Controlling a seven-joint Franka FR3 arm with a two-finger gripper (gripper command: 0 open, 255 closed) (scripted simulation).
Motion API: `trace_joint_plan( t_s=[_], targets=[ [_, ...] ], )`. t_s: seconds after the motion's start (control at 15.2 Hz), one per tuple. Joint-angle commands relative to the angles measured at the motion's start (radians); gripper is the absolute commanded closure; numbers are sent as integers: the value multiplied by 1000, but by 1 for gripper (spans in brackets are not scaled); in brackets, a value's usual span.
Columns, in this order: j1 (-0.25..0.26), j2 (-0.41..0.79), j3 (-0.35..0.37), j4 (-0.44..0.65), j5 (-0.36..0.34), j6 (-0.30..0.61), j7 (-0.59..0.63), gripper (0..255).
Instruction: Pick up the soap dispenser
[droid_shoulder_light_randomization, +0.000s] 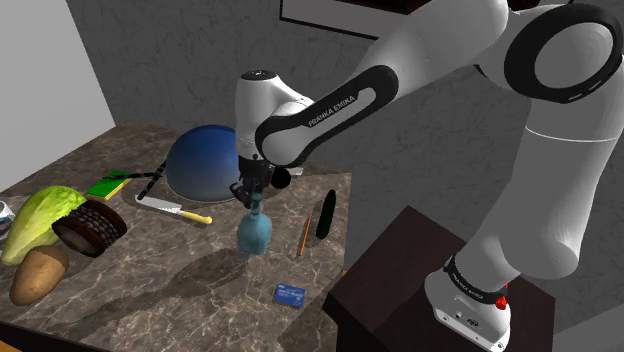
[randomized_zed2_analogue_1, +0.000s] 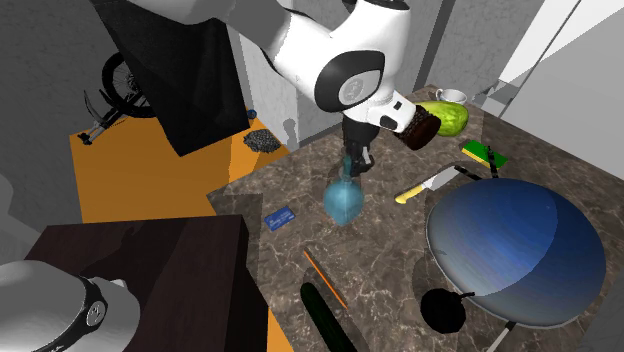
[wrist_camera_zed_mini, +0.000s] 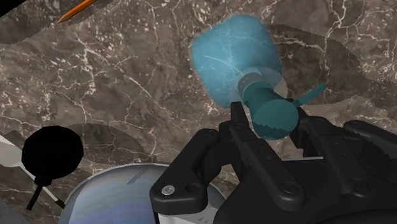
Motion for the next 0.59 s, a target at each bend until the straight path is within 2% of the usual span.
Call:
trace_joint_plan(
  t_s=[0.0, 0.53],
  targets=[
    [-3, -15, 3, 7, 7, -22, -4, 255],
    [-10, -64, 12, 31, 28, -92, -17, 255]
  ],
)
